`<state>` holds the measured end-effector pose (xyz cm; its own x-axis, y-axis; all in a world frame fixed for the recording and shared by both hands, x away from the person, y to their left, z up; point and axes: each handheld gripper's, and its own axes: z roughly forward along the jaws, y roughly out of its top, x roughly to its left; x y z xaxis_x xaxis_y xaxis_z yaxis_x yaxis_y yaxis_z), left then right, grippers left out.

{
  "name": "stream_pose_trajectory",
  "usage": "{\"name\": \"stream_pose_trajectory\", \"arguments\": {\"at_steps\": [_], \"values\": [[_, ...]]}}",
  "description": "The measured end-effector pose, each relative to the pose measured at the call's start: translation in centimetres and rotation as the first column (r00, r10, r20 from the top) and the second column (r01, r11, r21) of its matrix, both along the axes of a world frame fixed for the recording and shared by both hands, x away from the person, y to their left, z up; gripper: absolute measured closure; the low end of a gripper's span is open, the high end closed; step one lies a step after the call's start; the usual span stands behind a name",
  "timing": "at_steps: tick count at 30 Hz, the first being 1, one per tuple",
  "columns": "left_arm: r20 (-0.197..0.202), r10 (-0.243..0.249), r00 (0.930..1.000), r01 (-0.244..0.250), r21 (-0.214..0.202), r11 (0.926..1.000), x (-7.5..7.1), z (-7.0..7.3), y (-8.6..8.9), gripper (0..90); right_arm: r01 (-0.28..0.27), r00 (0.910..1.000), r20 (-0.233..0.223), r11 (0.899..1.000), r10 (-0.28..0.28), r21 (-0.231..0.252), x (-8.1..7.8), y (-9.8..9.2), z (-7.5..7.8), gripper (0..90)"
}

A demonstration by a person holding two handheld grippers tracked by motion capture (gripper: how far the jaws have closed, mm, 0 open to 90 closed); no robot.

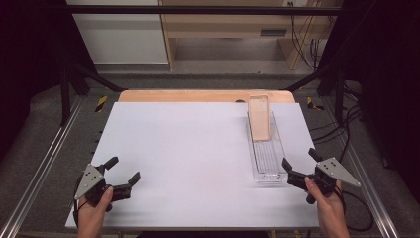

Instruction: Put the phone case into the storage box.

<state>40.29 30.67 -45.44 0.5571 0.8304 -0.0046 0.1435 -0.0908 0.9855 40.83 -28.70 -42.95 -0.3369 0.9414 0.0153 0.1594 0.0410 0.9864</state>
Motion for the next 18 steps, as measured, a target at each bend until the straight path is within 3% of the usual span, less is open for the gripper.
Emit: {"name": "stream_pose_trajectory", "arguments": {"at_steps": [18], "values": [[0.013, -0.007, 0.9999, 0.007, 0.003, 1.0000, -0.1, 0.1, 0.0, 2.9, -0.049, 0.9979, 0.042, 0.999, 0.049, 0.017, -0.4, 1.1, -1.8, 3.2]]}}
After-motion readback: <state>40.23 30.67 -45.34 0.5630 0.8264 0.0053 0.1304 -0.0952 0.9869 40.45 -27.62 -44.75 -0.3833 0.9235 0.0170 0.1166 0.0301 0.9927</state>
